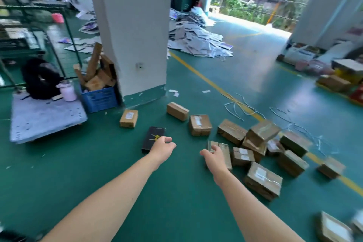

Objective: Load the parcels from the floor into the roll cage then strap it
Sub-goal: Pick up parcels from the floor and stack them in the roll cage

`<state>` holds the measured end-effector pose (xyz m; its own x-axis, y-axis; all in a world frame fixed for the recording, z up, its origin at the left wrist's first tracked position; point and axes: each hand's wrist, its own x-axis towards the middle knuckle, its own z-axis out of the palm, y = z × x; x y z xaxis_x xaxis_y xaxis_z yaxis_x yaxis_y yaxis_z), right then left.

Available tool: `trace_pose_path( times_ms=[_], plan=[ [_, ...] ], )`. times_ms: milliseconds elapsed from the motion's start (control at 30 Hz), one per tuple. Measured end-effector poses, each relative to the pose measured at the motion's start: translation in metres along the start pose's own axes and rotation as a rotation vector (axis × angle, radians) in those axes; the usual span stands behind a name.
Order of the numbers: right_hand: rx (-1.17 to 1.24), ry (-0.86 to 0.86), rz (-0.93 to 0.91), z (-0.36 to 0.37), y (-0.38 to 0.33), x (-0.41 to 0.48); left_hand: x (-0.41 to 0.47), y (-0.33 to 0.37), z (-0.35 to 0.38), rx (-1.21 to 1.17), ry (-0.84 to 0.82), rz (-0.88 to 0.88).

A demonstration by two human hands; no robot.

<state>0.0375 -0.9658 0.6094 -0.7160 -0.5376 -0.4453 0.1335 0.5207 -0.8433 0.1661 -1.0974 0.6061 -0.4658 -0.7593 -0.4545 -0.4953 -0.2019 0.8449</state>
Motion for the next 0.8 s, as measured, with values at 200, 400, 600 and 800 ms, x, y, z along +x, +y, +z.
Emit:
trace_pose_path(
  times_ms=[200,400,600,800],
  plan=[
    [0.072,0.128,0.102,-0.048,-0.005,0.063,0.074,0.039,0.065,0.088,-0.135,0.006],
    [0.129,0.29,0.156,-0.085,-0.028,0.145,0.175,0.099,0.119,0.166,-0.271,0.036],
    [0.208,0.455,0.21,-0.123,-0.065,0.224,0.262,0.173,0.173,0.238,-0.439,0.071],
    [0.28,0.542,0.277,-0.153,-0.079,0.279,0.313,0.215,0.221,0.341,-0.539,0.087]
  ],
)
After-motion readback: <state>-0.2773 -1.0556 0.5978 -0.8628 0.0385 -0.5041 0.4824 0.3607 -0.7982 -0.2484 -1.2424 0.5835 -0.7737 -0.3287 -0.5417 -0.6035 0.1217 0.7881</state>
